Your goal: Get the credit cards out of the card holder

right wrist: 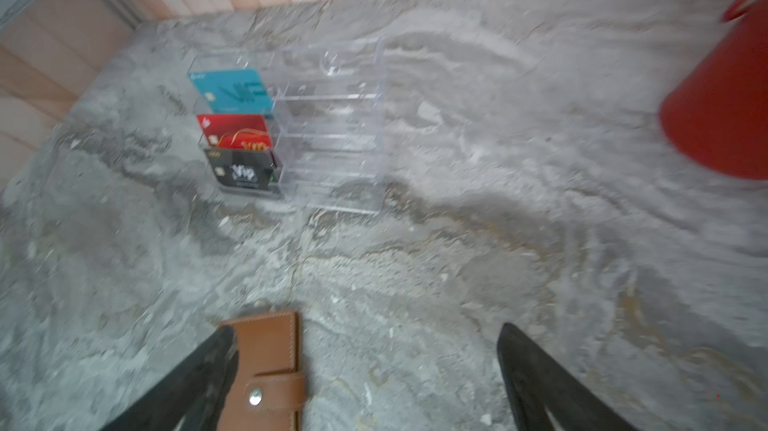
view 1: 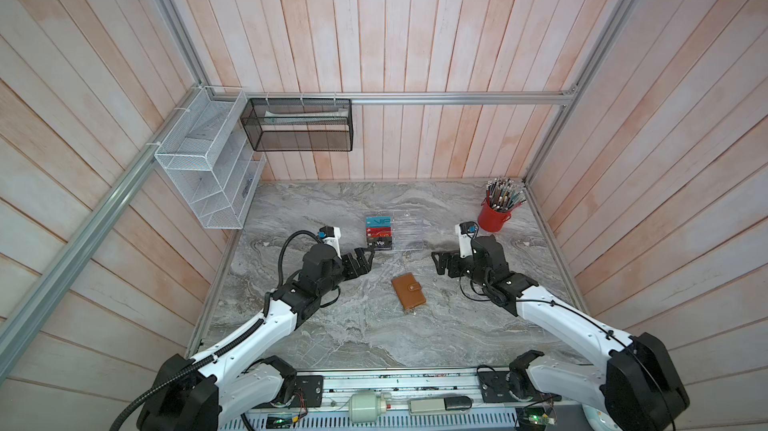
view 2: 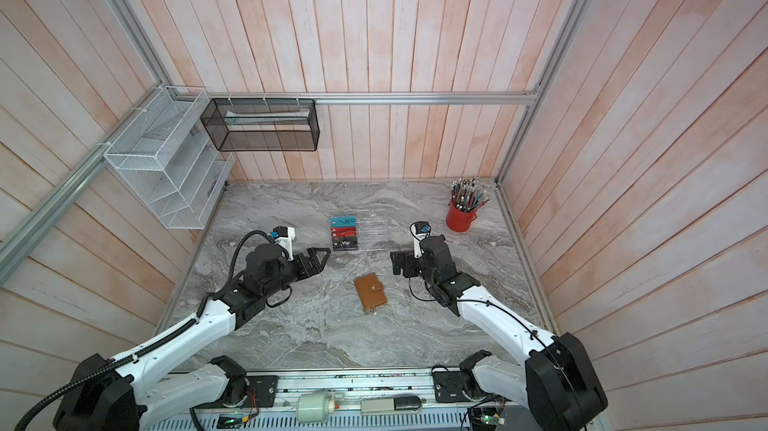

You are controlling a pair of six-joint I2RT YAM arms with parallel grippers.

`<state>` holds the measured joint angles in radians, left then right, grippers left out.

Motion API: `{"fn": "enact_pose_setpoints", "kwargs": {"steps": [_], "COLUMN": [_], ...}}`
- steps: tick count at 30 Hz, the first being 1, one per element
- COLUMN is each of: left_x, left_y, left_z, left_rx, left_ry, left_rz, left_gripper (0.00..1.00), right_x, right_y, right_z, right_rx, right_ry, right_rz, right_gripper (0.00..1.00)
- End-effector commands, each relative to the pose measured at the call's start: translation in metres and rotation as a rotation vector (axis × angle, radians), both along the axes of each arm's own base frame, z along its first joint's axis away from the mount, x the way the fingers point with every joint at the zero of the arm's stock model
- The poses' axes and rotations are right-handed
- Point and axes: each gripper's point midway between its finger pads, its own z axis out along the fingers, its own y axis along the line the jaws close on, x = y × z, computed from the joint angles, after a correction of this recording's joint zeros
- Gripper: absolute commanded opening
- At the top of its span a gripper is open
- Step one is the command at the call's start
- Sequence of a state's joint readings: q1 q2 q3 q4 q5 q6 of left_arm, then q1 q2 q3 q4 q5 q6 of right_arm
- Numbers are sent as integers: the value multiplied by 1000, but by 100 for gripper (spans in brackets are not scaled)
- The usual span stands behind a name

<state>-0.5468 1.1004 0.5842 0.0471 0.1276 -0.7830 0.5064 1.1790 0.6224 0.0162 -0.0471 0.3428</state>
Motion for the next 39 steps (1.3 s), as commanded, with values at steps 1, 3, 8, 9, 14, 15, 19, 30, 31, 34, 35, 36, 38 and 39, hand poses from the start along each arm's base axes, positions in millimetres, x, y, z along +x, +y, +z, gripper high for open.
{"fn": "enact_pose_setpoints", "kwargs": {"steps": [1,3,8,9,14,15,19,30,31,34,35,36,38,39], "left_x": [-18,-24,-37,-39,-44,-43,-38,-30,-29,-28,-28,-29,-29,-29], "left_y": [-25,-32,-52,-55,-66,-69,-83,-106,-105,-106,-106,-106,-104,-103], "left_z": [-18,-26,-39,-43,-61,-62,-64,-86,-88,-97,-101,-105,-110,-112], "left_rx": [-103,-115,-223,-234,-292,-302,-318,-341,-341,-336,-334,-329,-320,-318], "left_ry": [130,179,295,326,425,427,459,552,555,584,599,614,628,631], "left_rz": [-71,-88,-154,-158,-179,-187,-228,-241,-234,-216,-213,-207,-193,-187], "left_gripper": [100,100,100,100,100,100,100,100,100,100,100,100,100,100], "right_x": [-30,-37,-55,-58,-70,-71,-74,-71,-71,-72,-72,-73,-73,-73], "right_y": [27,37,55,55,62,63,68,74,75,80,82,83,84,85], "right_z": [-18,-23,-37,-42,-59,-62,-67,-78,-79,-80,-81,-81,-81,-80], "right_rx": [109,153,221,229,273,286,315,335,340,372,375,375,375,376], "right_ry": [176,216,316,337,427,441,464,529,535,554,557,558,558,555], "right_rz": [135,186,291,294,320,321,330,319,320,326,329,329,326,325], "right_gripper": [98,98,98,98,98,98,98,97,96,94,93,92,92,91]}}
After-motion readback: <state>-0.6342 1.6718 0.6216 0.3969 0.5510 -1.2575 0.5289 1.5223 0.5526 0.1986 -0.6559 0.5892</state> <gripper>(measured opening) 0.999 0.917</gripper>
